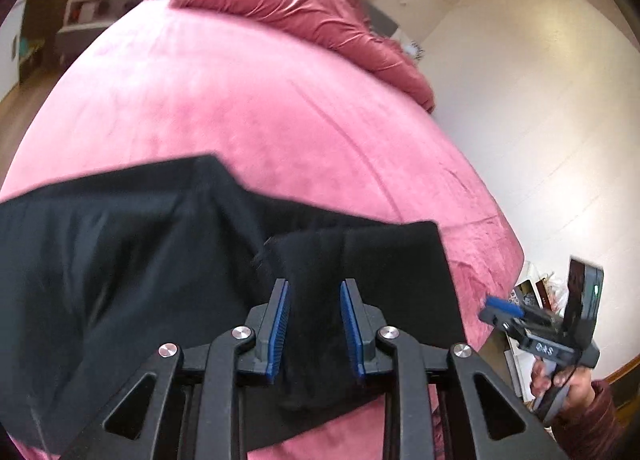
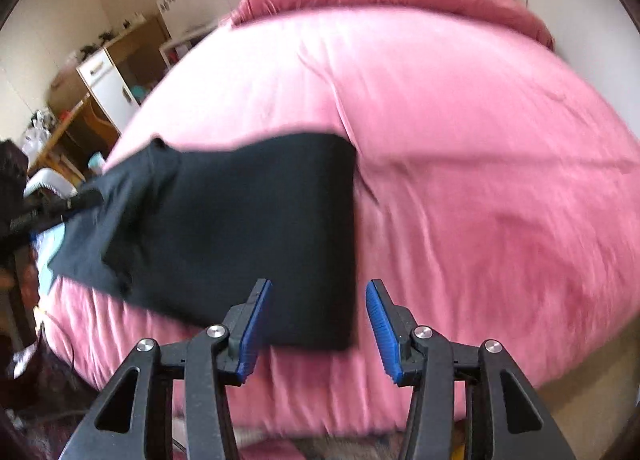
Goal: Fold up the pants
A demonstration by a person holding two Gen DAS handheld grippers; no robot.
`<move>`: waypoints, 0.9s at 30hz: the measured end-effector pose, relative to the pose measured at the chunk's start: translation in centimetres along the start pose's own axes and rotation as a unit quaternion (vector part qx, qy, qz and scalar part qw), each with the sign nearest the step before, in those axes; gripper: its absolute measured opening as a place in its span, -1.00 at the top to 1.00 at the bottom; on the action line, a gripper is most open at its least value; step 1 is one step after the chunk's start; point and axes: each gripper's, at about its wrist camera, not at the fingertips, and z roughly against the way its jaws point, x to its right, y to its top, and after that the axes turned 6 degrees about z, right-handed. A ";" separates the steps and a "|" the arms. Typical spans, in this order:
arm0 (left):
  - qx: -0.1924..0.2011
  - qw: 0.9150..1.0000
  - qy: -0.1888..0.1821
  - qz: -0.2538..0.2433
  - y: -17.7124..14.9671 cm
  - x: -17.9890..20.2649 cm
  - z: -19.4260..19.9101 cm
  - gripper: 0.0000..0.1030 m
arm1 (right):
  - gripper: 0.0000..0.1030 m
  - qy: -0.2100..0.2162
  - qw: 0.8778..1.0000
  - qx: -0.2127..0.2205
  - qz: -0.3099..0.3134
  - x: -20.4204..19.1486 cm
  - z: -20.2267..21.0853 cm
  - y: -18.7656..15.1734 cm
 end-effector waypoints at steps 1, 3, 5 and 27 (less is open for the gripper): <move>-0.001 1.000 -0.004 -0.006 0.3 0.1 0.0 0.49 | 0.04 0.003 1.000 0.004 0.001 -0.9 0.1 0.5; -0.002 1.000 -0.005 -0.018 0.9 1.2 -1.0 0.49 | 0.04 0.008 1.000 0.018 0.006 -1.9 -1.1 3.0; -0.011 0.999 -0.008 -0.030 1.3 2.0 -2.2 0.49 | 0.04 0.002 1.000 0.024 0.011 -2.7 -2.1 4.7; -0.004 0.994 0.099 0.047 -1.4 -3.8 0.8 0.19 | -0.10 -0.044 0.999 -0.014 0.027 -4.1 -10.6 7.5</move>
